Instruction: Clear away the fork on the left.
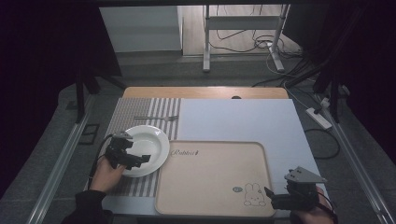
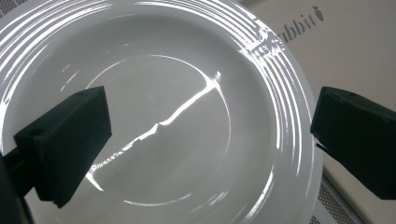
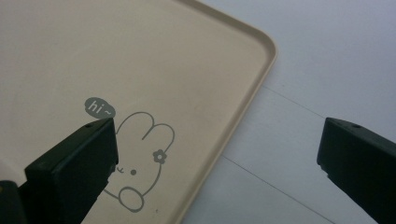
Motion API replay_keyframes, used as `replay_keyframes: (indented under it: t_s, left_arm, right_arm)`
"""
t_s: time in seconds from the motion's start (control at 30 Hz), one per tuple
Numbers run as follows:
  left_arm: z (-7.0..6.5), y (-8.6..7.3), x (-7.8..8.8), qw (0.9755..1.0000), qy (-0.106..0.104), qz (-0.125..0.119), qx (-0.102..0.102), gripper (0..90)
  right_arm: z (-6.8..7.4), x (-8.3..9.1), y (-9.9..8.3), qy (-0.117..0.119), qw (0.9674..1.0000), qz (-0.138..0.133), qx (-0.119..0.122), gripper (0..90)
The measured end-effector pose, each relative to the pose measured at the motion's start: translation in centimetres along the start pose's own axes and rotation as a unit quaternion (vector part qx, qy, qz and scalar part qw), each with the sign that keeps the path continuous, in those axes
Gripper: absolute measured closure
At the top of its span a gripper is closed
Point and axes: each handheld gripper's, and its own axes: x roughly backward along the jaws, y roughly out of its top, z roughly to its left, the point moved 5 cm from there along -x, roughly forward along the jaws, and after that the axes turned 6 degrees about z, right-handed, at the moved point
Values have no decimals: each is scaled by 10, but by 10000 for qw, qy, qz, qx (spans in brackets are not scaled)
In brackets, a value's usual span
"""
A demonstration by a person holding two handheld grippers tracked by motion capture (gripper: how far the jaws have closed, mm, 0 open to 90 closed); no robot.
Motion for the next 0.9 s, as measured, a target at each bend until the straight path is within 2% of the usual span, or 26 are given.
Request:
replay_keyframes:
  t_s: [0.4,0.9]
  left_arm:
    - [15,15,-11,9999,-6,-33,95,0]
    - [33,37,-23,9997,196,80,126,0]
  right_arm:
    - [0,0,0,2,10000,1,-3,0]
    - [0,0,0,5,10000,10,1,0]
